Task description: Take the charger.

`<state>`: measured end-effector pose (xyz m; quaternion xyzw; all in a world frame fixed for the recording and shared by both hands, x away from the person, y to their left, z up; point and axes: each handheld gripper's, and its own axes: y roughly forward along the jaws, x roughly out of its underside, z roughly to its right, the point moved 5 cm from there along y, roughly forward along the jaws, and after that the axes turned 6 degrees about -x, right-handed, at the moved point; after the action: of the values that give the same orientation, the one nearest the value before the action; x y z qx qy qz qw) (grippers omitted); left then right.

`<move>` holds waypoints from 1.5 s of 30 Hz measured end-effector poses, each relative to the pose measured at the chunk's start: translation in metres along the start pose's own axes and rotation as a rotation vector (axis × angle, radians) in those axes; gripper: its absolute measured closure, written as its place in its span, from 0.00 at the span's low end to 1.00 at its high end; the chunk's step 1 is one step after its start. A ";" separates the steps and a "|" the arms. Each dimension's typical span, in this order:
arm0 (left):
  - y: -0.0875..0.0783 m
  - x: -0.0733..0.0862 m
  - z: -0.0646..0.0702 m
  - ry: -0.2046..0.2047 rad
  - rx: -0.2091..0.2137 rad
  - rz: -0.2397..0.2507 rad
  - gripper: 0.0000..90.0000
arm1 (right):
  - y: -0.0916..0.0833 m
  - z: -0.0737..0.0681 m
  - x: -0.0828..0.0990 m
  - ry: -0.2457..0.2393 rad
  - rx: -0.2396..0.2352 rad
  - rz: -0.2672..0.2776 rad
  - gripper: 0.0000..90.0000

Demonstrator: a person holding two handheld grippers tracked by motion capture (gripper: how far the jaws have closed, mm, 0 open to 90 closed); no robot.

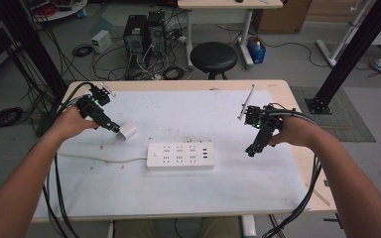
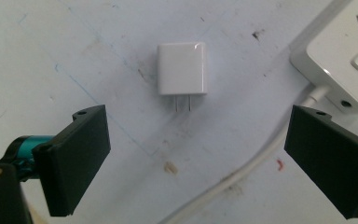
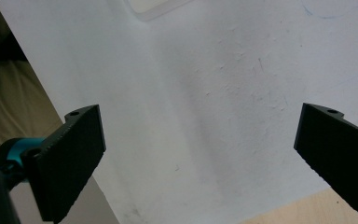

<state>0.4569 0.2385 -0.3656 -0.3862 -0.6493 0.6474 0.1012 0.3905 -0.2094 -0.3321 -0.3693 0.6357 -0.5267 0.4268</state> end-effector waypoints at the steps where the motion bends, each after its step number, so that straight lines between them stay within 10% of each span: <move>1: 0.004 -0.001 -0.001 -0.009 -0.008 -0.001 0.07 | 0.001 0.000 0.000 0.000 -0.002 0.000 0.01; 7: 0.031 -0.008 -0.003 -0.068 -0.029 0.010 0.07 | 0.003 0.003 -0.002 -0.004 -0.006 0.000 0.01; 23: 0.085 -0.011 0.003 -0.066 -0.035 -0.026 0.08 | 0.006 0.004 -0.002 0.006 -0.015 -0.003 0.01; 45: 0.105 -0.007 0.003 -0.069 -0.016 -0.037 0.33 | 0.013 0.005 0.000 0.016 -0.033 -0.013 0.01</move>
<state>0.4982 0.2173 -0.4602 -0.3524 -0.6644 0.6532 0.0874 0.3950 -0.2092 -0.3451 -0.3760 0.6451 -0.5220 0.4122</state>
